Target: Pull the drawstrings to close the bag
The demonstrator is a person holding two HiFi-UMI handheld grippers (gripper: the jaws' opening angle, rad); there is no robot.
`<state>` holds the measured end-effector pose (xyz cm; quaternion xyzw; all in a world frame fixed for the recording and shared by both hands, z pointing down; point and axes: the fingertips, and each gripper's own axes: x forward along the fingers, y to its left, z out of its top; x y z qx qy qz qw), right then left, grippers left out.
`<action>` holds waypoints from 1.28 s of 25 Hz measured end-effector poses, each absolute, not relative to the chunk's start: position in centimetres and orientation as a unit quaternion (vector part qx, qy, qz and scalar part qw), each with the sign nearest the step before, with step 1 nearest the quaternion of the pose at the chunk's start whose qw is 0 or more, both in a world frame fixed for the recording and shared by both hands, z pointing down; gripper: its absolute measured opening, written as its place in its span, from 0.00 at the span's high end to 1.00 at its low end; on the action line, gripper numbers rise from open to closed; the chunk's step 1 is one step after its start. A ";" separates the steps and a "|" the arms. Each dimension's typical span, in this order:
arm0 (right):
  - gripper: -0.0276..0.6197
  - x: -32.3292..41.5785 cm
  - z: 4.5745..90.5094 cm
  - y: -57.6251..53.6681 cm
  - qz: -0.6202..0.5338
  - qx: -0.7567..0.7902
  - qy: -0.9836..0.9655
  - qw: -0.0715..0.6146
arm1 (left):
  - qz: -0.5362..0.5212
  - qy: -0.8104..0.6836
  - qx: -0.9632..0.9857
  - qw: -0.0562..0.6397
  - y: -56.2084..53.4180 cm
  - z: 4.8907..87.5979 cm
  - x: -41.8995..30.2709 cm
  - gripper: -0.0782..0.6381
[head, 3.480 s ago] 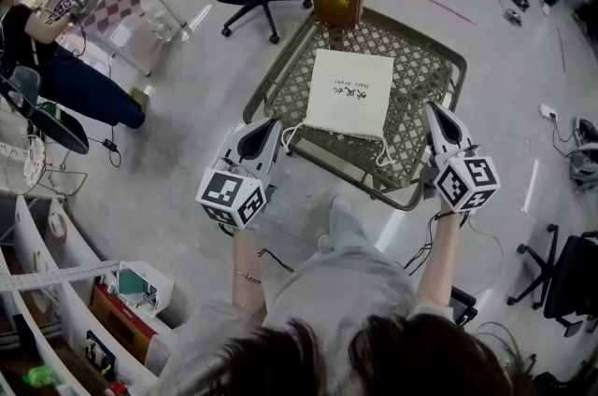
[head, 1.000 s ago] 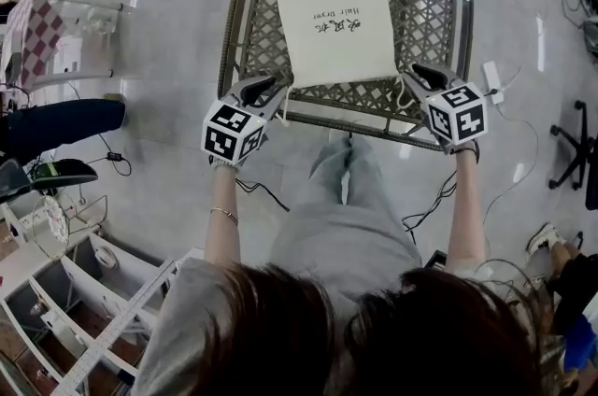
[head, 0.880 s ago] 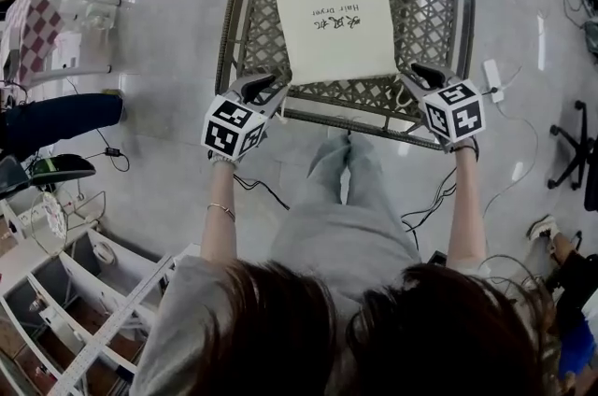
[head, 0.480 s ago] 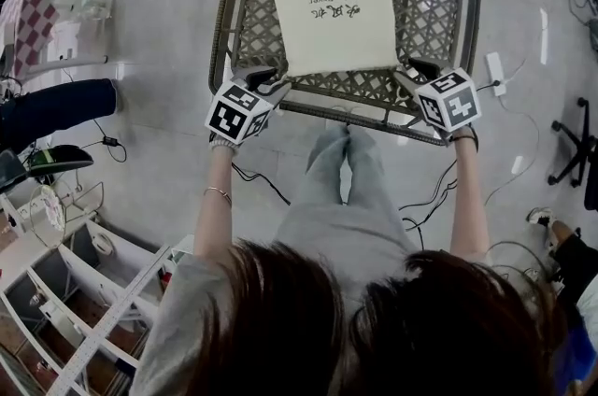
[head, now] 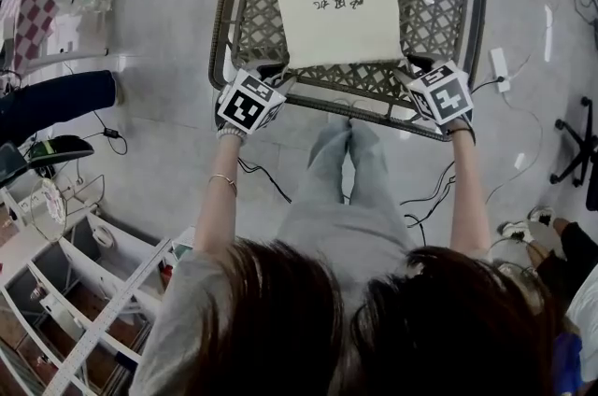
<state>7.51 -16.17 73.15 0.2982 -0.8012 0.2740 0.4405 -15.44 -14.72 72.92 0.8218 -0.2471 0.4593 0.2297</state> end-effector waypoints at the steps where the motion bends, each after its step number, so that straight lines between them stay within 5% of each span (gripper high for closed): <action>1: 0.70 7.6 73.3 -16.1 0.272 0.299 -0.799 0.444 | 0.462 -0.248 0.821 0.227 -14.7 73.1 -15.4 0.70; 12: 0.85 8.1 73.9 -16.6 0.247 0.299 -0.792 0.472 | 0.483 -0.259 0.808 0.217 -14.9 74.1 -15.6 0.82; 32: 0.90 7.7 72.7 -16.7 0.221 0.297 -0.789 0.491 | 0.506 -0.246 0.799 0.212 -14.6 73.6 -15.8 0.85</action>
